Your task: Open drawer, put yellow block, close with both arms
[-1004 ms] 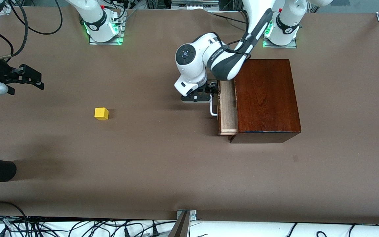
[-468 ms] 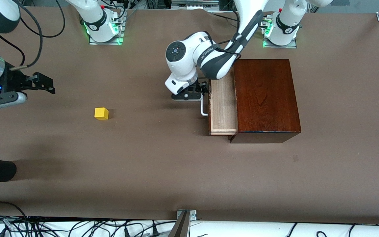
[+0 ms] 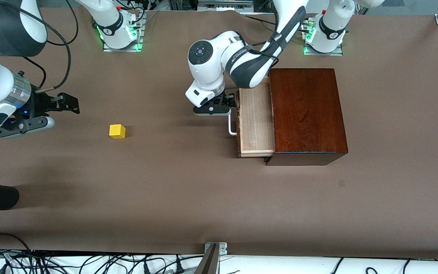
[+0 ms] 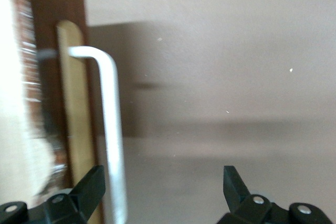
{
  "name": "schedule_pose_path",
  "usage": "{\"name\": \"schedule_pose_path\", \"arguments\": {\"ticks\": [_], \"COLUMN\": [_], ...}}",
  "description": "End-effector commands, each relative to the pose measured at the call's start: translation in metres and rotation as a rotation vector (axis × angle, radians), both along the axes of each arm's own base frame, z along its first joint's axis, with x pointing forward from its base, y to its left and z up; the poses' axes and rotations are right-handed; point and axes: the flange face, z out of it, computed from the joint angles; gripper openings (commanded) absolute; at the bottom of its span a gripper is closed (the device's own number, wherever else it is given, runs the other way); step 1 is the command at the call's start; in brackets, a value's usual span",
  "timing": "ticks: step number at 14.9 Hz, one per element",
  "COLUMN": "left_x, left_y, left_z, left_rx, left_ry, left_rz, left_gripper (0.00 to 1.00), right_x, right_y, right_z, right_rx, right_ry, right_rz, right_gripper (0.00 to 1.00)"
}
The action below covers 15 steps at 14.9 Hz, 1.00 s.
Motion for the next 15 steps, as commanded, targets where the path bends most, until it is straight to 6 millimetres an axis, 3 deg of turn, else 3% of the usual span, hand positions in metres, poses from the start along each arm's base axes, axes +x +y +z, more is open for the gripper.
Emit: {"name": "schedule_pose_path", "arguments": {"ticks": [1, 4, 8, 11, 13, 15], "left_x": [0.006, 0.026, 0.07, 0.095, 0.113, 0.113], "left_y": [0.036, 0.098, 0.217, 0.304, 0.363, 0.406], "left_z": [0.085, 0.151, 0.207, 0.227, 0.235, 0.237], "left_rx": [0.004, 0.023, 0.027, 0.011, -0.034, -0.079], "left_ry": [0.017, 0.028, 0.081, 0.131, 0.135, 0.153], "left_rz": [-0.008, 0.001, -0.049, -0.158, -0.206, -0.233], "left_gripper": [1.0, 1.0, 1.0, 1.0, 1.0, 1.0], "right_x": [-0.02, -0.036, -0.06, -0.079, -0.077, -0.075], "right_y": [-0.004, -0.006, -0.01, -0.002, 0.006, 0.017], "right_z": [-0.018, -0.06, -0.144, -0.206, -0.233, -0.261], "right_rx": [-0.001, 0.0, 0.004, 0.002, -0.008, -0.013], "right_ry": [-0.026, -0.025, -0.079, -0.129, -0.117, -0.13], "right_rz": [-0.003, -0.023, -0.036, -0.066, -0.089, -0.104], "right_gripper": [1.0, 1.0, 1.0, 1.0, 1.0, 1.0]}}
